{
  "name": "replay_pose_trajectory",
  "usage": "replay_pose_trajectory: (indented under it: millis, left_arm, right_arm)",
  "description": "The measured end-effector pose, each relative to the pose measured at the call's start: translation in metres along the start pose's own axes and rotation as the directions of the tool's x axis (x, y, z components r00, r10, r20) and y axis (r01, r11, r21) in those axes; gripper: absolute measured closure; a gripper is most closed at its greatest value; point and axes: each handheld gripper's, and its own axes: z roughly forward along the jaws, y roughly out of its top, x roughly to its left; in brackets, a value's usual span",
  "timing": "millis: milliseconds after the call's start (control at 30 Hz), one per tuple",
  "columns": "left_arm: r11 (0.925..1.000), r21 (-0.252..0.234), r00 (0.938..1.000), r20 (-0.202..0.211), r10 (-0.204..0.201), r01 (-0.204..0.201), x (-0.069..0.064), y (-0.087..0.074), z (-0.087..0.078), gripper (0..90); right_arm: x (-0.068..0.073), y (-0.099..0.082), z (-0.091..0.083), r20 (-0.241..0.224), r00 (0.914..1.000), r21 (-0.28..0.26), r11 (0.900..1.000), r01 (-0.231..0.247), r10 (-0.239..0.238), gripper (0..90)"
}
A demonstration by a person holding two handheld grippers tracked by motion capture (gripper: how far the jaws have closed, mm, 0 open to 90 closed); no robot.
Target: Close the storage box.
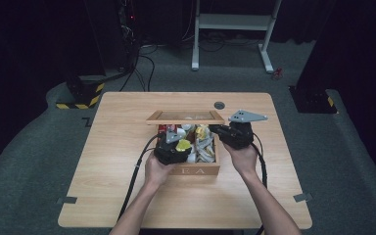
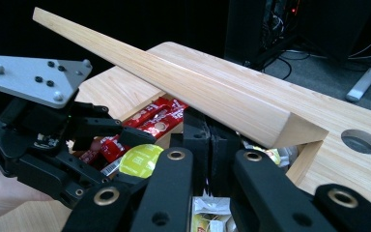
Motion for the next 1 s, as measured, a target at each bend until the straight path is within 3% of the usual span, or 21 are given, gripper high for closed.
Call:
replay_pose_trajectory:
  millis: [1000]
  left_arm:
    - [0.9983,-0.058,0.9987,0.051,-0.006,0.009,0.007,-0.003,-0.035,38.3]
  right_arm:
    - [0.001,0.000,0.002,-0.005,0.9999,0.006,0.9999,-0.012,0.012,87.8]
